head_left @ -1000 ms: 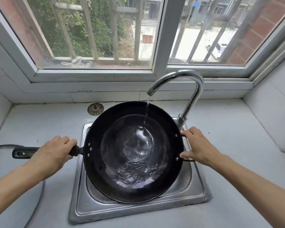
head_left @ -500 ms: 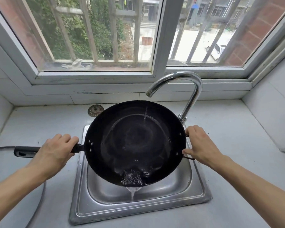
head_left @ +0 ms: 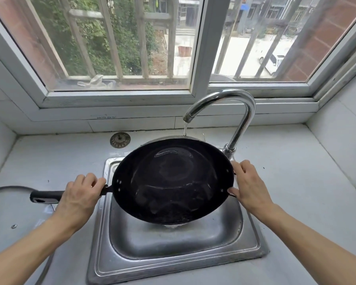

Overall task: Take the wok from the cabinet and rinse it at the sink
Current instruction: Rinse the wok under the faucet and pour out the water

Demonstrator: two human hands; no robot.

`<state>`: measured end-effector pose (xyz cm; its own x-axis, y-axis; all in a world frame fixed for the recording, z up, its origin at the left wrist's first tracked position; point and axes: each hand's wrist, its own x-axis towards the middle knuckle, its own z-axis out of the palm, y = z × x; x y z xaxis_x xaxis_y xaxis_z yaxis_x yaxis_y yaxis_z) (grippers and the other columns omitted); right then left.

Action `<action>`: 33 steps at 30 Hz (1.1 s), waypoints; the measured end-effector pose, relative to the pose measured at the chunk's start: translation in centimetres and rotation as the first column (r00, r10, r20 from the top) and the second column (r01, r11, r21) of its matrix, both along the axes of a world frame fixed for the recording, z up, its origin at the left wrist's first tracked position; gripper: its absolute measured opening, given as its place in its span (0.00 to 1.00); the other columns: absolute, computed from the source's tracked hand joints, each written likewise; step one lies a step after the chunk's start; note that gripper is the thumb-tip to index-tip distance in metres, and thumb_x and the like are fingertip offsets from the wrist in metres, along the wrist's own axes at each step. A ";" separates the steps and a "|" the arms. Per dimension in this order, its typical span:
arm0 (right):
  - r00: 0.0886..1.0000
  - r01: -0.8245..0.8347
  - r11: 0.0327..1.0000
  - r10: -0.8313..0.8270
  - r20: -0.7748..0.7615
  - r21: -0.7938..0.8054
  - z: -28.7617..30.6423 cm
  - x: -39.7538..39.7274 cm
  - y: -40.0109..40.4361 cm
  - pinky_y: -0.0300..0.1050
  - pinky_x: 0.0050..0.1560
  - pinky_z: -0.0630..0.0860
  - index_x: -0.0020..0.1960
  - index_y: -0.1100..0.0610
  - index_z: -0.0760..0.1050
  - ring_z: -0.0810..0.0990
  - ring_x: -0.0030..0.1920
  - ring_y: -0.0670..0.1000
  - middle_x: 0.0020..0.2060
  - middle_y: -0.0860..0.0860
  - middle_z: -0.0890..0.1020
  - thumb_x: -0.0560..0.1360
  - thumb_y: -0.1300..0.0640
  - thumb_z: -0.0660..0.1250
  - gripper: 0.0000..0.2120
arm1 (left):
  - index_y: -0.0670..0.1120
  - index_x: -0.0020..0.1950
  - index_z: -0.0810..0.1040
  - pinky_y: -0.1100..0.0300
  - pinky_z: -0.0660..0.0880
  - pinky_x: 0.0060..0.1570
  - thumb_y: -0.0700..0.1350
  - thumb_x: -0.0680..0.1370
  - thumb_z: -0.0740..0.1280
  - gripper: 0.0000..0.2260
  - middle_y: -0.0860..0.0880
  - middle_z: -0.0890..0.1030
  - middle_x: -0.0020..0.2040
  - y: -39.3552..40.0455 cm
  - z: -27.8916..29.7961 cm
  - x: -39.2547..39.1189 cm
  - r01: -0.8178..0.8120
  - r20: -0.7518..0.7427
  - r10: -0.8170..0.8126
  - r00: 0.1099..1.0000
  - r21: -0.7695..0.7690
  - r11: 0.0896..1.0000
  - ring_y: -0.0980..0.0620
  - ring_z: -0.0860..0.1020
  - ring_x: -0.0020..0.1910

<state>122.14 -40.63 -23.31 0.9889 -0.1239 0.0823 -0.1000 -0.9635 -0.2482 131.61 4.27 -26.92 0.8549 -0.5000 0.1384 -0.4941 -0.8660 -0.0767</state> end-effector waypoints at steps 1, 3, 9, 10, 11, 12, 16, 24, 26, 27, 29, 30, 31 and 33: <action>1.000 0.001 1.000 -0.001 0.007 0.009 0.0 0.0 0.0 0.43 0.34 0.72 0.64 0.49 0.64 0.67 0.44 0.51 0.47 0.47 0.64 0.61 0.63 0.79 0.37 | 0.44 0.47 0.73 0.50 0.64 0.28 0.33 0.65 0.76 0.17 0.45 0.69 0.40 0.0 -0.1 -0.1 0.002 0.001 -0.002 1.000 -0.003 1.000 0.44 0.66 0.35; 1.000 -0.005 1.000 0.005 0.016 0.026 -0.1 0.0 0.0 0.47 0.35 0.77 0.65 0.48 0.62 0.70 0.44 0.52 0.49 0.48 0.65 0.62 0.63 0.79 0.39 | 0.43 0.47 0.74 0.51 0.62 0.28 0.33 0.65 0.77 0.17 0.45 0.70 0.40 0.0 -0.2 -0.1 0.002 0.001 -0.002 1.000 -0.014 1.000 0.43 0.66 0.34; 0.999 -0.031 0.999 0.031 0.021 0.035 -0.4 0.4 -0.2 0.46 0.35 0.77 0.65 0.48 0.62 0.72 0.42 0.53 0.49 0.49 0.66 0.61 0.62 0.80 0.40 | 0.43 0.47 0.74 0.50 0.62 0.29 0.35 0.66 0.77 0.16 0.45 0.71 0.41 0.2 -0.4 0.3 -0.007 0.005 0.007 1.000 -0.022 1.000 0.43 0.67 0.35; 0.999 -0.034 0.999 0.033 0.026 0.038 -0.4 0.5 -0.2 0.46 0.35 0.77 0.65 0.48 0.62 0.72 0.42 0.53 0.49 0.48 0.66 0.61 0.62 0.80 0.40 | 0.43 0.47 0.74 0.50 0.62 0.29 0.35 0.66 0.77 0.16 0.44 0.71 0.41 0.1 -0.3 0.5 -0.008 0.008 0.008 1.000 -0.021 1.000 0.42 0.67 0.35; 0.999 -0.033 0.999 0.032 0.033 0.040 -0.5 0.7 -0.3 0.44 0.35 0.76 0.66 0.49 0.63 0.72 0.42 0.53 0.49 0.48 0.65 0.61 0.62 0.80 0.40 | 0.43 0.47 0.74 0.50 0.62 0.29 0.35 0.66 0.77 0.16 0.44 0.71 0.41 0.1 -0.2 0.6 -0.008 0.012 0.008 1.000 -0.020 1.000 0.42 0.67 0.35; 0.999 -0.031 0.999 0.030 0.040 0.039 -0.5 0.8 -0.4 0.43 0.34 0.74 0.66 0.49 0.63 0.72 0.40 0.53 0.48 0.48 0.65 0.61 0.62 0.80 0.40 | 0.43 0.47 0.74 0.50 0.63 0.29 0.35 0.66 0.77 0.16 0.45 0.71 0.41 -0.1 -0.1 0.8 -0.007 0.017 0.007 1.000 -0.019 1.000 0.43 0.67 0.35; 0.998 -0.016 0.999 0.013 0.059 0.041 -0.7 1.3 -0.9 0.40 0.33 0.69 0.67 0.50 0.64 0.70 0.38 0.51 0.48 0.46 0.63 0.61 0.61 0.81 0.41 | 0.44 0.47 0.73 0.50 0.64 0.30 0.34 0.67 0.76 0.16 0.45 0.71 0.42 -0.5 0.0 1.7 -0.009 0.034 0.009 0.999 -0.009 1.000 0.43 0.67 0.36; 0.997 0.028 0.995 -0.034 0.071 0.095 -1.1 1.4 -1.3 0.44 0.32 0.71 0.65 0.48 0.61 0.70 0.36 0.52 0.47 0.46 0.62 0.61 0.62 0.81 0.41 | 0.44 0.48 0.75 0.51 0.62 0.33 0.32 0.65 0.76 0.17 0.45 0.72 0.43 -1.2 0.1 3.3 -0.004 0.067 0.002 0.998 0.029 1.000 0.42 0.68 0.39; 0.997 0.019 0.995 -0.026 0.077 0.094 -1.1 1.4 -1.3 0.44 0.32 0.70 0.64 0.48 0.61 0.70 0.36 0.52 0.47 0.46 0.62 0.61 0.62 0.82 0.41 | 0.45 0.49 0.75 0.51 0.62 0.34 0.33 0.66 0.75 0.16 0.45 0.72 0.44 -1.2 0.0 3.6 0.000 0.074 -0.003 0.997 0.035 0.999 0.42 0.68 0.39; 0.997 0.015 0.995 -0.022 0.079 0.094 -1.1 1.5 -1.3 0.44 0.32 0.71 0.64 0.48 0.61 0.70 0.35 0.52 0.47 0.45 0.61 0.61 0.62 0.82 0.41 | 0.45 0.49 0.75 0.51 0.62 0.34 0.33 0.68 0.73 0.14 0.45 0.71 0.44 -1.1 0.0 3.7 0.007 0.082 -0.010 0.997 0.037 0.999 0.42 0.68 0.39; 0.997 0.017 0.996 -0.025 0.079 0.093 -1.0 1.7 -1.2 0.44 0.33 0.71 0.64 0.48 0.61 0.69 0.35 0.51 0.46 0.44 0.60 0.60 0.62 0.82 0.41 | 0.45 0.49 0.74 0.51 0.62 0.34 0.35 0.70 0.68 0.10 0.45 0.71 0.44 -0.9 -0.1 3.7 0.022 0.099 -0.025 0.995 0.037 0.999 0.42 0.68 0.39; 0.996 0.017 0.996 -0.025 0.080 0.090 -1.0 1.8 -1.1 0.44 0.33 0.71 0.64 0.48 0.61 0.69 0.35 0.51 0.46 0.44 0.59 0.60 0.62 0.82 0.41 | 0.45 0.49 0.74 0.51 0.62 0.34 0.37 0.70 0.65 0.09 0.45 0.71 0.44 -0.7 -0.2 3.7 0.025 0.103 -0.028 0.994 0.033 0.999 0.42 0.68 0.39; 0.996 0.013 0.996 -0.020 0.084 0.087 -1.0 2.0 -1.0 0.43 0.33 0.70 0.64 0.48 0.62 0.69 0.35 0.50 0.47 0.43 0.59 0.60 0.62 0.82 0.41 | 0.44 0.49 0.74 0.51 0.62 0.33 0.37 0.71 0.64 0.08 0.45 0.71 0.44 -0.6 -0.3 3.7 0.021 0.105 -0.024 0.994 0.030 0.999 0.42 0.68 0.39; 0.996 -0.005 0.996 -0.003 0.093 0.087 -1.1 2.1 -0.8 0.42 0.32 0.69 0.63 0.49 0.62 0.70 0.34 0.50 0.47 0.44 0.60 0.59 0.62 0.83 0.41 | 0.44 0.49 0.75 0.51 0.62 0.33 0.36 0.71 0.66 0.08 0.45 0.71 0.44 -0.2 -0.5 3.7 0.000 0.107 -0.003 0.994 0.024 1.000 0.42 0.68 0.38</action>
<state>124.27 -41.42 -24.46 0.9776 -0.1339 0.1627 -0.0719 -0.9378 -0.3397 135.27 4.04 -27.44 0.8348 -0.5058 0.2172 -0.4835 -0.8624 -0.1501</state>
